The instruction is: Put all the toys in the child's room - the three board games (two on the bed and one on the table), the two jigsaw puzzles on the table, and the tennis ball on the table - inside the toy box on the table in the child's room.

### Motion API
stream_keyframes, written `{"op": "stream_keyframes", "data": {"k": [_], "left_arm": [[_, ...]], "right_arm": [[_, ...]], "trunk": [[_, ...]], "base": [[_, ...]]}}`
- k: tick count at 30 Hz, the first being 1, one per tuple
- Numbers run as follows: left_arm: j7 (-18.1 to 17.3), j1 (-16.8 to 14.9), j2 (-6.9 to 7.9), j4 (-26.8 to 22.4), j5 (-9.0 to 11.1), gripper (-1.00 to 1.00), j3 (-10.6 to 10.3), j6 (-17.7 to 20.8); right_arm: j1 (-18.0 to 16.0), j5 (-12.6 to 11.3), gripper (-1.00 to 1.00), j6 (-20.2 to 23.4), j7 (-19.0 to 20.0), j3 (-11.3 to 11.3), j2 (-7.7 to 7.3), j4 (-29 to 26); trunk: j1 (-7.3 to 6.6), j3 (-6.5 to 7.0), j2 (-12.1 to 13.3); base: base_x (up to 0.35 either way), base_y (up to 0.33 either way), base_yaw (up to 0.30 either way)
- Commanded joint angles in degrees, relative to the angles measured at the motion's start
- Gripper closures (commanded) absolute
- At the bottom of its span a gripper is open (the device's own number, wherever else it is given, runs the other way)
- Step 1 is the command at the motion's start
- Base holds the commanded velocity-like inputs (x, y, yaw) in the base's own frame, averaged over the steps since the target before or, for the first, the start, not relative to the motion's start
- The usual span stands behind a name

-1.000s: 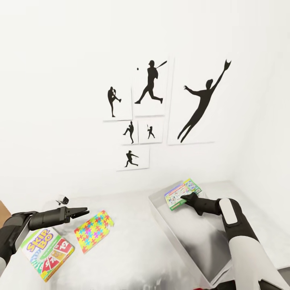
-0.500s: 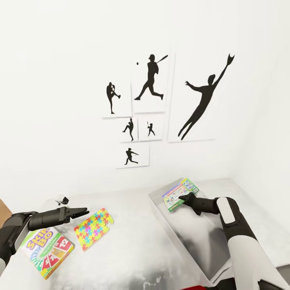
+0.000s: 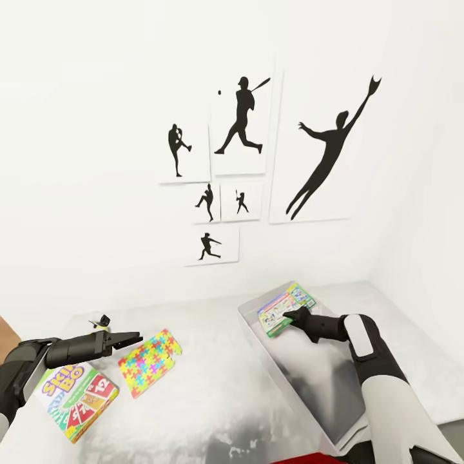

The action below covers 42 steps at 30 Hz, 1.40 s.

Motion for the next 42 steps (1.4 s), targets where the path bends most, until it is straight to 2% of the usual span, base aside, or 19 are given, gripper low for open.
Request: {"op": "stream_keyframes", "data": {"k": [1, 11, 30, 42], "left_arm": [[-0.2, 0.0, 0.02, 0.0, 0.0, -1.00, 0.0, 0.6], [-0.2, 0.0, 0.07, 0.0, 0.0, -1.00, 0.0, 0.6], [-0.2, 0.0, 0.04, 0.0, 0.0, -1.00, 0.0, 0.6], [-0.2, 0.0, 0.02, 0.0, 0.0, -1.00, 0.0, 0.6]], "right_arm": [[-0.2, 0.5, 1.00, 0.3, 0.6, -0.2, 0.04, 0.0], [-1.5, 0.5, 1.00, 0.3, 0.6, 1.7, 0.13, 0.0], [-1.6, 0.5, 1.00, 0.3, 0.6, 2.3, 0.06, 1.3], [-1.6, 0.5, 1.00, 0.3, 0.7, 2.2, -0.60, 1.3]], "trunk": [[0.03, -0.22, -0.1], [0.03, -1.15, -0.1], [0.03, -2.88, -0.1], [0.03, -3.00, -0.1]], "base": [[0.000, 0.000, 0.000], [0.000, 0.000, 0.000], [0.000, 0.000, 0.000], [0.000, 0.000, 0.000]]}}
